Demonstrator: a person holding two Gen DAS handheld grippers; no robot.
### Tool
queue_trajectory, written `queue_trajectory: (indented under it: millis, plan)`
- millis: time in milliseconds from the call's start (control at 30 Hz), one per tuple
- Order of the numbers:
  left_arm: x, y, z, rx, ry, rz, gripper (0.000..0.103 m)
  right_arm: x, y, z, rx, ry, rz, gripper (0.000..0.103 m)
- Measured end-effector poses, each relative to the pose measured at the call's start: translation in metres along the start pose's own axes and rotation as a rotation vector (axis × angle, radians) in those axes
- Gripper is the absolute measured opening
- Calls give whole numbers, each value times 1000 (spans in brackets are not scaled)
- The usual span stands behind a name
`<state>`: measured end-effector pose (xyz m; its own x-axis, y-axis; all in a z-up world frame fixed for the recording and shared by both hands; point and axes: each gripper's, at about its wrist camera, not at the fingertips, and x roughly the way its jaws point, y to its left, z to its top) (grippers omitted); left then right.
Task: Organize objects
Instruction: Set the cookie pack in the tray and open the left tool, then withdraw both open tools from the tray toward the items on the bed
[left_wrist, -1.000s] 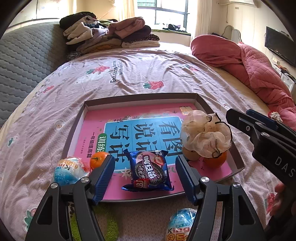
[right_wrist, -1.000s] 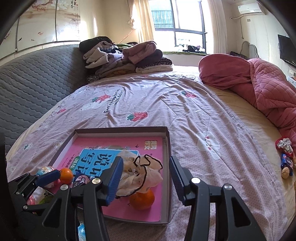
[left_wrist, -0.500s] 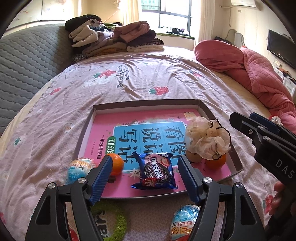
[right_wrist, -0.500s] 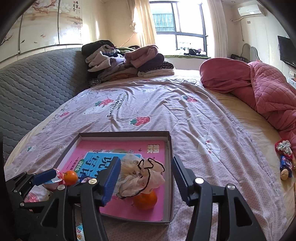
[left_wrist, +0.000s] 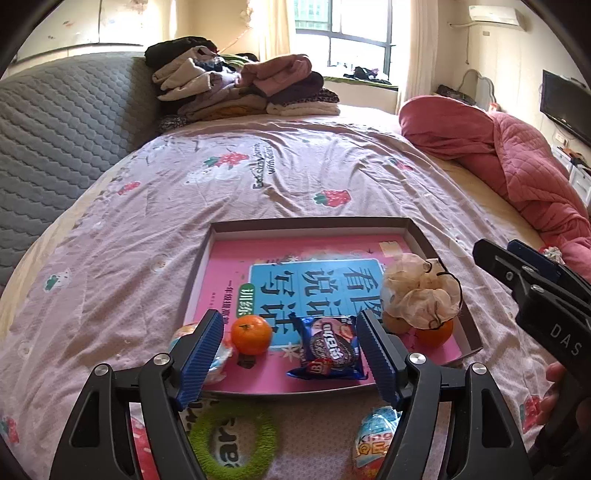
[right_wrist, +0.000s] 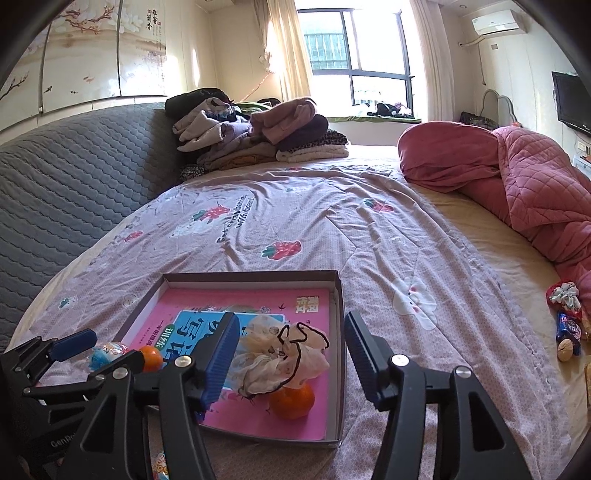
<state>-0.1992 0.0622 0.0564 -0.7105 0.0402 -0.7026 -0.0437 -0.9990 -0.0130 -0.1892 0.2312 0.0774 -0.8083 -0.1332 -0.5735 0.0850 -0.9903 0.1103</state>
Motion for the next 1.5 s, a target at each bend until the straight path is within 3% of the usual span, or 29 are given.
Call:
queue_trajectory:
  millis: [600,1500]
  plan:
    - [-44,21,-4,-25,-50,27,76,-28,7,0,3,-48,34,69]
    - [-90,48,-31,-46,-77,18,76,-84,42,-28,-37,-130,26,70]
